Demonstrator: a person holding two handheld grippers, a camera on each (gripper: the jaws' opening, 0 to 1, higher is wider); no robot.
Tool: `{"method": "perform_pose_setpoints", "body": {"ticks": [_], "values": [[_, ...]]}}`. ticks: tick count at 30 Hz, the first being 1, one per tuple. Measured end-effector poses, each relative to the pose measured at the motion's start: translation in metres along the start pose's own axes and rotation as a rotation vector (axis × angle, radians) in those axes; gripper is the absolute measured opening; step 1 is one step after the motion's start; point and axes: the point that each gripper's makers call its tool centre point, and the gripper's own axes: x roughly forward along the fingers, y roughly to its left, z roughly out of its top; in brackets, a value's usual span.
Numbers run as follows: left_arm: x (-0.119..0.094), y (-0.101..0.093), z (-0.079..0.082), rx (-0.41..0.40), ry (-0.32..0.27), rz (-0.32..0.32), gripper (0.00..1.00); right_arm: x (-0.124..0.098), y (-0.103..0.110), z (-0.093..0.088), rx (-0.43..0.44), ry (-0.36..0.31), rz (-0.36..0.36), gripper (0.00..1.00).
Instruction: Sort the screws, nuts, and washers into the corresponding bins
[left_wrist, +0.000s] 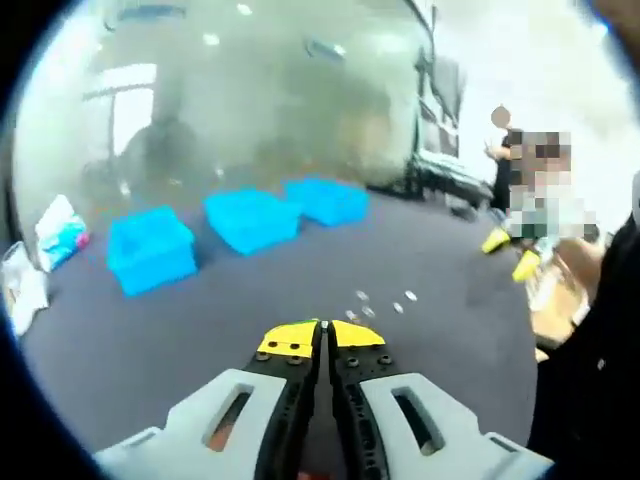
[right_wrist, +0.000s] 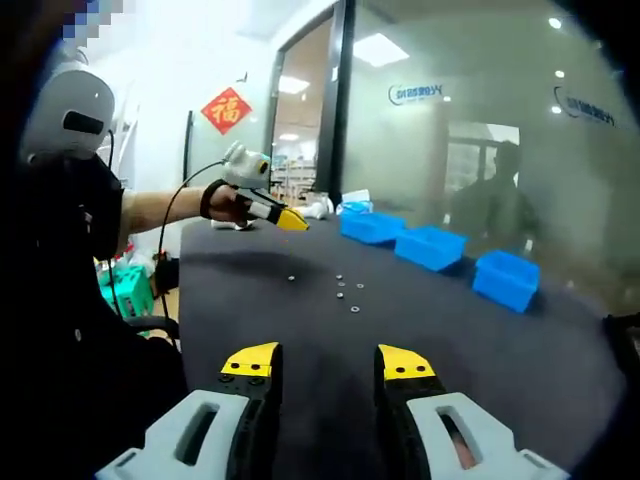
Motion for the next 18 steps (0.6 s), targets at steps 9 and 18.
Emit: {"method": "perform_pose_setpoints", "body": {"ticks": [9, 18], "values": [[0.001, 0.054, 0.034, -0.045, -0.157, 0.204, 0.02, -0.002, 0.000, 0.005, 0.007, -0.015, -0.020, 0.33], [0.023, 0.094, 0.064, -0.041, -0.190, 0.295, 0.02, -0.002, -0.003, 0.011, 0.015, -0.038, -0.049, 0.33]]}}
